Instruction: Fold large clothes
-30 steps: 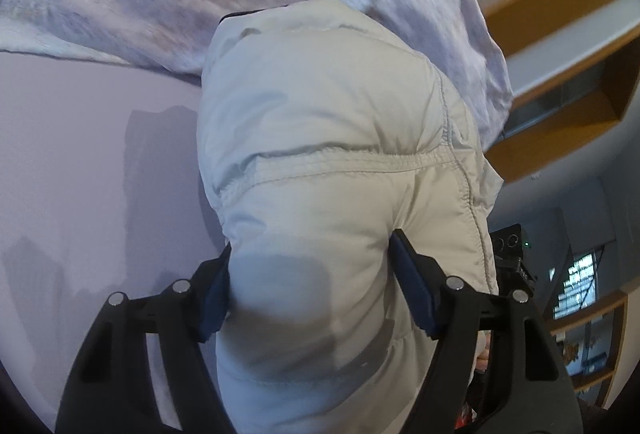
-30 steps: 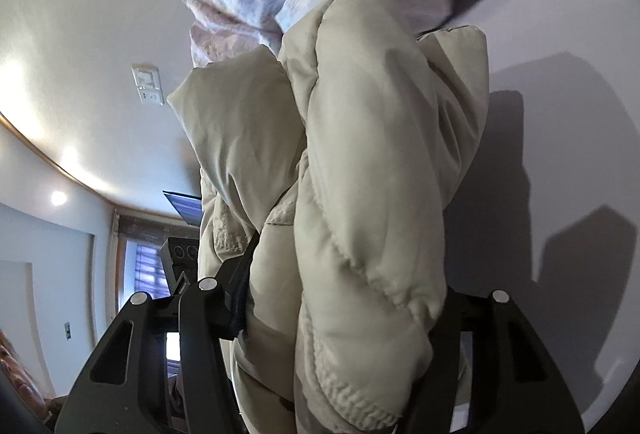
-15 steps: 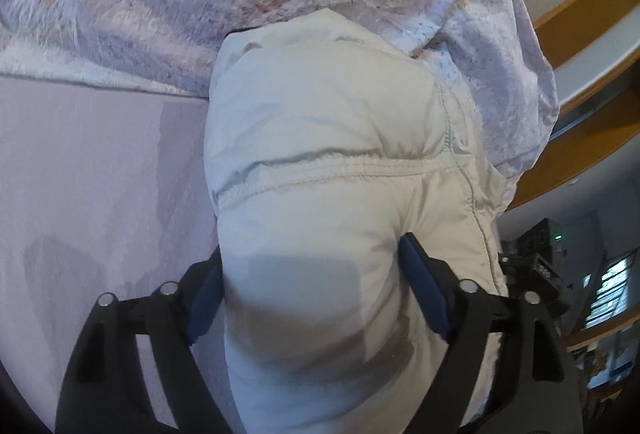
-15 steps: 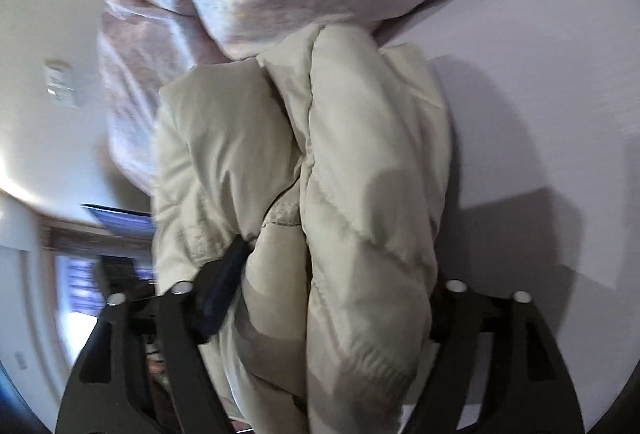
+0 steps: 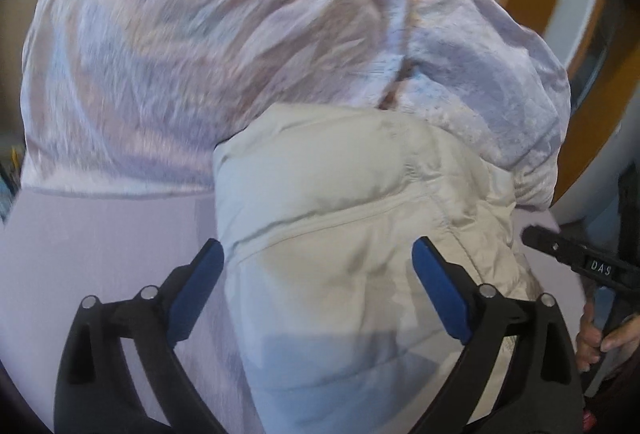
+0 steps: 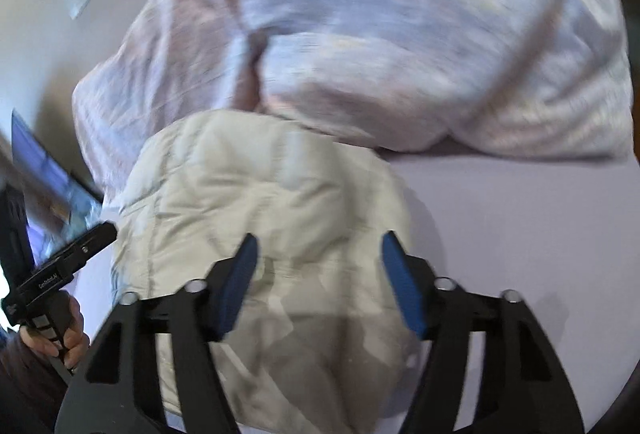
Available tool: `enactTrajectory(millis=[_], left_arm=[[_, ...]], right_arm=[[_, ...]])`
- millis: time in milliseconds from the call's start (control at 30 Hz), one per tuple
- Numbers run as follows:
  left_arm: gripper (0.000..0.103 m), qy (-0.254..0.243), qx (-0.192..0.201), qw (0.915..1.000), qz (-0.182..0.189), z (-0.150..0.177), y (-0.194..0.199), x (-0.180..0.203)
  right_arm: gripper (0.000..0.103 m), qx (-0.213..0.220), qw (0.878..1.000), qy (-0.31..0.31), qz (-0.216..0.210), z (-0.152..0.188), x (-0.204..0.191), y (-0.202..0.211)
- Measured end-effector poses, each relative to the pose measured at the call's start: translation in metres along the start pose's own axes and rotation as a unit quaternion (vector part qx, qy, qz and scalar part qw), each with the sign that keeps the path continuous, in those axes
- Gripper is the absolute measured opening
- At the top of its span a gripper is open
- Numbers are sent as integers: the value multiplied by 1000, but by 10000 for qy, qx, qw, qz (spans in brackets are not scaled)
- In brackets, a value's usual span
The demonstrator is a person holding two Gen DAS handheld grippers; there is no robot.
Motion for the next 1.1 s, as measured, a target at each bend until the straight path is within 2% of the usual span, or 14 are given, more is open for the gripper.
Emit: enactTrajectory(millis=[100,167,267,400,533,733,933,1100], left_arm=[[96,-258,-4,9996,-90,3,-5,13],[96,-342,-136,9992,-135,7,-14,17],[97,-388,-228,9989,-134,12,-22,21],[101,-505,-398,9978,-185,13,-35,27],[101,-497,-522,9971,-248,14,-48,28],[101,-518,-506,9969,-304,17,-58,28],[101,-518,-428,9973,-290,22,-64,24],[101,-536,-401,9971,-360,21,-61,24]], right_arm=[[44,28,9998,182,-41,-5,-19,-20],[43,-15,9997,259,33,-9,-31,-44],[43,-193,9987,386,286,-3,-26,-58],[43,-370,9981,325,382,4,-12,-75],[42,-430,9979,281,386,9,-4,-81],[41,-378,9982,271,371,15,6,-86],[41,-373,9972,396,507,13,3,-90],[43,-453,9968,254,616,9,-4,-88]])
Point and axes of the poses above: each gripper's, at about its wrist camera, not at the fingertips, and y roughly against the way its jaws point, x to its right, z to its underside, the point moved 4 cm from there along -y, roughly the way its jaws point, and after that the axes turned 2 degrees about -z, right-handed, at the moved point
